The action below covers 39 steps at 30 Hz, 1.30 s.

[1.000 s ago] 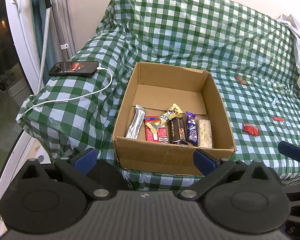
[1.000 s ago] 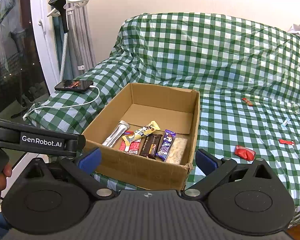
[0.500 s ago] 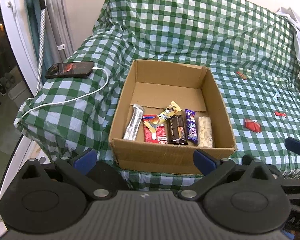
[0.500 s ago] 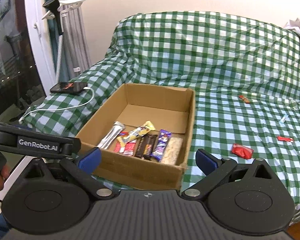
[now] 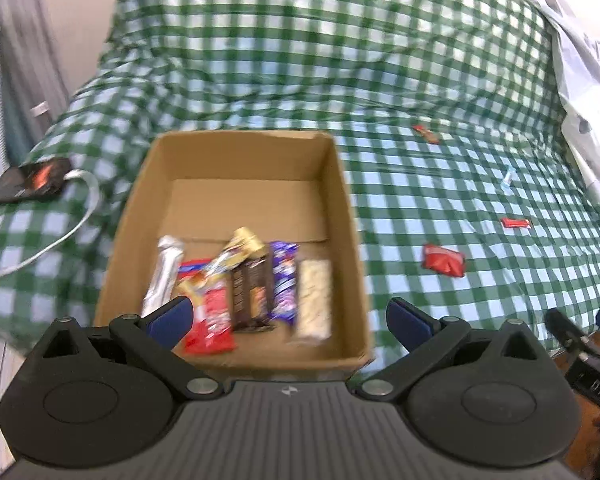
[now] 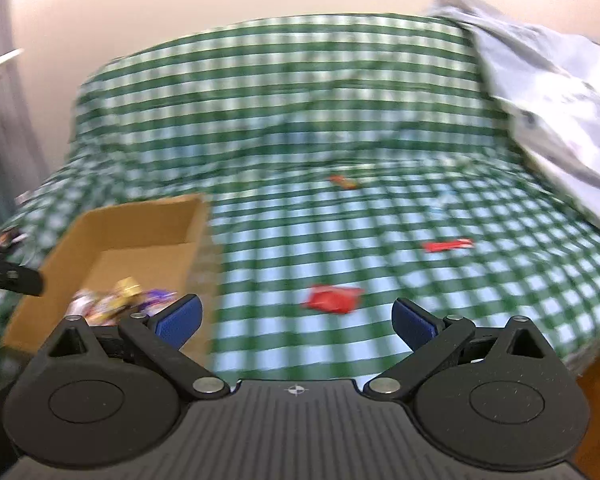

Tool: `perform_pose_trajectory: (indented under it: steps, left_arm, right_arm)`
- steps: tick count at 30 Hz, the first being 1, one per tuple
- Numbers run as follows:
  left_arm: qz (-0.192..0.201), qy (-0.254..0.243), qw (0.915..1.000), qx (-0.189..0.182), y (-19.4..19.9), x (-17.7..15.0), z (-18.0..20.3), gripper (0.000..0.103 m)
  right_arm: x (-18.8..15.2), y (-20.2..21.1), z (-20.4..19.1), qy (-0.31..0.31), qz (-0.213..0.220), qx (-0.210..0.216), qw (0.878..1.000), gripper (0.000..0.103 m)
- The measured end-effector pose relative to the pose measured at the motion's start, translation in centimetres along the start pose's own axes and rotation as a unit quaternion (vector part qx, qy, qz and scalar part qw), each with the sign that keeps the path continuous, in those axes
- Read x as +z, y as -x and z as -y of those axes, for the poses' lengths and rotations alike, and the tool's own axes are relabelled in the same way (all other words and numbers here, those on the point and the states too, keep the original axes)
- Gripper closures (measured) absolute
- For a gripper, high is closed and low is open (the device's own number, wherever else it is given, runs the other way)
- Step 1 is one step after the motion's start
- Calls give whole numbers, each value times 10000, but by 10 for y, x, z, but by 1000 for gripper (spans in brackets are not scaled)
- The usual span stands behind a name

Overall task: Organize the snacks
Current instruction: 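Grasp the red wrapper with the left tool while the right grasps the red stick, then carry the red wrapper and red stick over the box with both tools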

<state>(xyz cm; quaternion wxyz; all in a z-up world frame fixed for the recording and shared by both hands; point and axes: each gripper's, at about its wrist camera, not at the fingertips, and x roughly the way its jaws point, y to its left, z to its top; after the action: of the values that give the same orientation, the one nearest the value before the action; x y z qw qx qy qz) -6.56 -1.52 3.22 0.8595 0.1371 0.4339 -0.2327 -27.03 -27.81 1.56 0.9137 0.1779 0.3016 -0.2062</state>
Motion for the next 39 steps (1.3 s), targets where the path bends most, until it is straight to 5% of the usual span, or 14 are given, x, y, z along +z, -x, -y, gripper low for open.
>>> perform_pose_trajectory:
  steps: [10,17,26,28,29,30,31,33,39]
  left_arm:
    - [-615,-1067,9916,-390,-123,53,122,0]
    - [-1329,-1918,9701,-666,-251,58,202,0]
    - [-2206,-1889,9533,-833,-351,56,235,0]
    - [-2150,-1727,9575,-843,-353,57,234,1]
    - [-2015,-1670,9616,-825,-350,58,232,10]
    - [-1887,-1634,9647,-838,-347,58,231,19]
    - [-1791,-1649,9652,-958,-340,60,231,47]
    - [-1734,-1658,9641,-1135,-331,63,229,90]
    - [-1396,-1510,9720,-1141,-303,72,210,91]
  right_arm:
    - [17,-101,118,-878,-215,-746,9931,1]
    - [31,-218,187,-1279,-526,-1027,9850,1]
    - [39,-361,232,-1337,-901,-1259,9789,1]
    - [41,-381,237,-1377,-985,-1387,9758,1]
    - [39,-391,240,-1469,-1070,-1423,9730,1]
    - [37,-393,238,-1412,-1003,-1504,9733,12]
    - [37,-393,232,-1166,-926,-1654,9749,23]
    - [35,-389,217,-627,-718,-1532,9836,85]
    - [31,-376,209,-571,-757,-1586,9828,91]
